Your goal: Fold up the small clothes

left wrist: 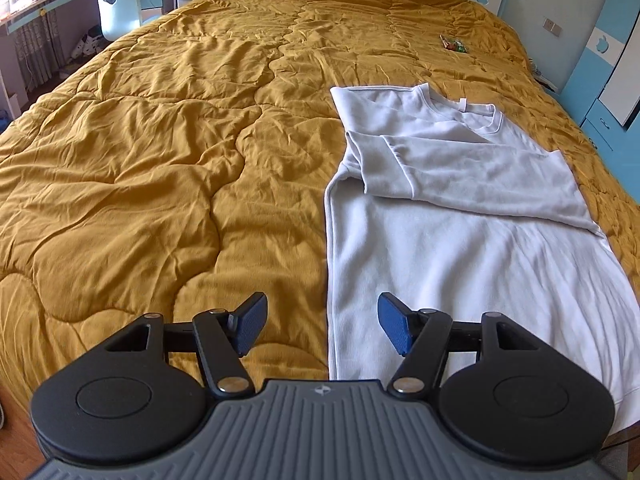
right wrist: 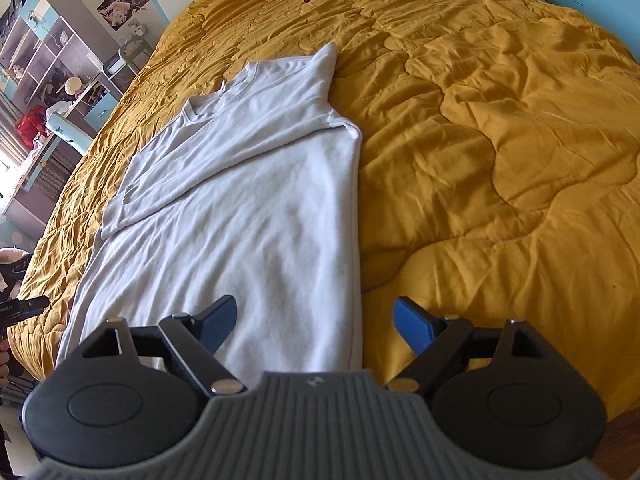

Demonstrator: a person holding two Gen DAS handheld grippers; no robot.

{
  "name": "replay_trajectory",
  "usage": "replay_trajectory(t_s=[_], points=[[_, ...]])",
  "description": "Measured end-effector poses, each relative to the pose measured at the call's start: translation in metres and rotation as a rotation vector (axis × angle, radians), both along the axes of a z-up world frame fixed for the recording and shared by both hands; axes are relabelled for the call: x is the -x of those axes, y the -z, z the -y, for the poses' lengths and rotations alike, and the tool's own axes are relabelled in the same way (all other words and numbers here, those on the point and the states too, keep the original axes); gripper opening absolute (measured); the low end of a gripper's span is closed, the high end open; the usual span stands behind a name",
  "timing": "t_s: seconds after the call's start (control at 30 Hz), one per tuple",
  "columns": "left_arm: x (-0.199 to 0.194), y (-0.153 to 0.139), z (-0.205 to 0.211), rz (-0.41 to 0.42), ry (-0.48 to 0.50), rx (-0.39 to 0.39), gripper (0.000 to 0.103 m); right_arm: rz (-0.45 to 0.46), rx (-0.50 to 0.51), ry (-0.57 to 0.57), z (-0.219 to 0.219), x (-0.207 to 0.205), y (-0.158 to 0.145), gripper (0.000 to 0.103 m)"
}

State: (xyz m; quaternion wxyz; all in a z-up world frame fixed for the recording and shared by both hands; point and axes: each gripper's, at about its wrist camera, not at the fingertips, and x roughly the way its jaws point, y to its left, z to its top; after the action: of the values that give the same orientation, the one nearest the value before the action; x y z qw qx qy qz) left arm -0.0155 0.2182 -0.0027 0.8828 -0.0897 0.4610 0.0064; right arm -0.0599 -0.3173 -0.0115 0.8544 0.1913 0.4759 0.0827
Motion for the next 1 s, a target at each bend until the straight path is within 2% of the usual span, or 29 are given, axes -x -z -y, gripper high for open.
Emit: replay_trajectory(t_s=[0.1, 0.13, 0.17, 0.33, 0.53, 0.6, 0.77, 0.87, 0.9, 0.97, 1.0], points=[[0.013, 0.004, -0.006, -0.05, -0.016, 0.024, 0.073, -0.013, 0.007, 0.0, 0.006, 0.014, -0.002, 0.08], [0.016, 0.006, -0.007, -0.078, -0.012, 0.034, 0.073, -0.03, 0.002, -0.003, 0.008, 0.019, -0.002, 0.076], [0.02, 0.009, -0.009, -0.108, -0.006, 0.047, 0.073, -0.049, -0.01, -0.006, 0.008, 0.023, 0.0, 0.072], [0.039, 0.027, -0.014, -0.208, 0.032, 0.132, 0.072, -0.165, -0.109, -0.003, 0.014, 0.042, 0.018, 0.07], [0.06, 0.053, -0.028, -0.269, 0.041, 0.341, 0.071, -0.24, -0.313, 0.073, 0.031, 0.057, 0.044, 0.07], [0.063, 0.063, -0.031, -0.297, 0.037, 0.399, 0.071, -0.277, -0.377, 0.097, 0.035, 0.061, 0.056, 0.066], [0.056, 0.069, -0.024, -0.305, 0.045, 0.419, 0.064, -0.3, -0.47, 0.128, 0.033, 0.061, 0.075, 0.056], [0.055, 0.071, -0.015, -0.319, 0.106, 0.41, 0.063, -0.301, -0.454, 0.106, 0.027, 0.06, 0.076, 0.054], [0.056, 0.071, -0.014, -0.321, 0.119, 0.399, 0.061, -0.3, -0.451, 0.095, 0.024, 0.062, 0.076, 0.051], [0.059, 0.072, -0.014, -0.321, 0.111, 0.398, 0.05, -0.289, -0.457, 0.099, 0.025, 0.065, 0.077, 0.035], [0.06, 0.073, -0.016, -0.319, 0.098, 0.416, 0.028, -0.282, -0.468, 0.105, 0.027, 0.068, 0.078, 0.03]])
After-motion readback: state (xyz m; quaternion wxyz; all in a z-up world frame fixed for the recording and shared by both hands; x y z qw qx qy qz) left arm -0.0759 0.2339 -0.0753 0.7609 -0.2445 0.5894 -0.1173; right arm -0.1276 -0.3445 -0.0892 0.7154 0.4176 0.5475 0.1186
